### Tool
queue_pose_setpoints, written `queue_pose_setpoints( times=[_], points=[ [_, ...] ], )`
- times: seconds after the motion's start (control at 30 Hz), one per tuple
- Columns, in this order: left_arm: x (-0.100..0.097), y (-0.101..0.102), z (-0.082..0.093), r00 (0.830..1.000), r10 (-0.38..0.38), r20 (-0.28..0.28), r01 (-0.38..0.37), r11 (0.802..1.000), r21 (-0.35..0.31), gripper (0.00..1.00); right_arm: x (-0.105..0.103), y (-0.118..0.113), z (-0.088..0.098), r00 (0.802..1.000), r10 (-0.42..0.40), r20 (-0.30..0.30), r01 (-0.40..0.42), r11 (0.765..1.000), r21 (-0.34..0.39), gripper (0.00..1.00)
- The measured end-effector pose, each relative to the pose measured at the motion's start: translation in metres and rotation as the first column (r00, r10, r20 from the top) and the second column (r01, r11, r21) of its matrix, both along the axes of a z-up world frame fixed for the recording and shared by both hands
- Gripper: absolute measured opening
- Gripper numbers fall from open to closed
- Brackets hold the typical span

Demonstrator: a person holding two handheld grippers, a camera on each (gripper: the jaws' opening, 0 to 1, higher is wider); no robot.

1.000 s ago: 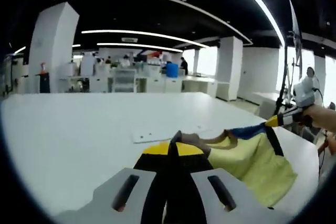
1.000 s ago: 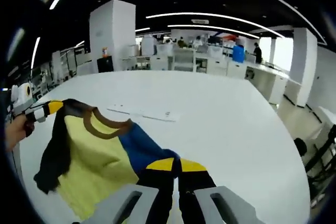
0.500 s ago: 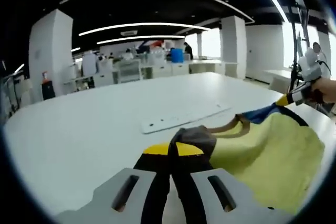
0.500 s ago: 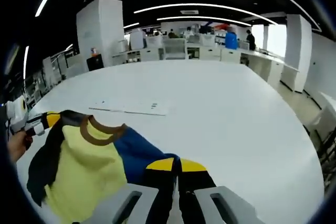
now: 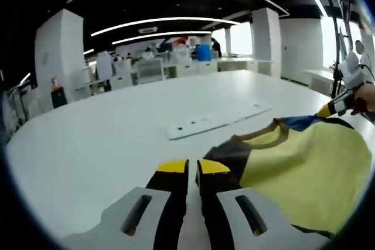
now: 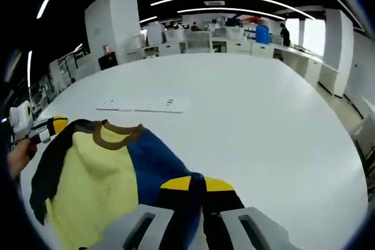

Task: Fold the garment on the visible template until the final outline fits inside the template.

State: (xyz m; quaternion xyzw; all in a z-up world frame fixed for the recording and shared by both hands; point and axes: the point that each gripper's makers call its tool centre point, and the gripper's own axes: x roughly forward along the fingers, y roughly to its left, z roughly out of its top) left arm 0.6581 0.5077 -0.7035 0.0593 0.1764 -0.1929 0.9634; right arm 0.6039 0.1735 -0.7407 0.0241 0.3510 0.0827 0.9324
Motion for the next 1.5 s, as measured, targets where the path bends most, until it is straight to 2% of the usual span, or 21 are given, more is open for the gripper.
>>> queue_pose_setpoints(
  times=[0.13, 0.3, 0.37, 0.53, 0.77, 1.07, 1.27, 1.5],
  points=[
    [-0.007, 0.009, 0.005, 1.0, -0.004, 0.0, 0.004, 1.0, 0.014, 0.24, -0.005, 0.004, 0.007, 0.999, 0.033, 0.006, -0.033, 0.999, -0.002, 0.19],
    [-0.019, 0.013, 0.013, 1.0, -0.019, -0.015, 0.019, 0.999, -0.026, 0.34, -0.016, 0.015, 0.016, 0.997, 0.081, 0.006, -0.081, 0.997, -0.007, 0.39],
    [-0.027, 0.01, 0.015, 0.999, -0.039, -0.029, 0.037, 0.998, -0.041, 0.37, -0.021, 0.019, 0.019, 0.996, 0.092, -0.003, -0.092, 0.996, -0.005, 0.43],
    [-0.05, 0.004, 0.024, 0.995, -0.098, -0.034, 0.096, 0.994, -0.053, 0.47, -0.038, 0.026, 0.029, 0.992, 0.127, -0.006, -0.127, 0.992, 0.02, 0.48],
    [-0.081, 0.002, 0.028, 0.987, -0.151, -0.057, 0.146, 0.985, -0.092, 0.53, -0.061, 0.025, 0.036, 0.987, 0.162, -0.005, -0.162, 0.986, 0.034, 0.46],
    [-0.124, 0.012, 0.023, 0.978, -0.186, -0.093, 0.178, 0.981, -0.08, 0.52, -0.095, 0.017, 0.035, 0.984, 0.18, -0.005, -0.179, 0.983, 0.046, 0.35],
    [-0.151, 0.017, 0.017, 0.971, -0.204, -0.122, 0.193, 0.977, -0.094, 0.5, -0.107, 0.012, 0.028, 0.982, 0.187, -0.021, -0.185, 0.981, 0.057, 0.25],
    [-0.182, 0.019, 0.01, 0.966, -0.214, -0.144, 0.198, 0.973, -0.115, 0.46, -0.122, 0.018, 0.019, 0.974, 0.225, -0.037, -0.223, 0.973, 0.066, 0.18]
  ],
)
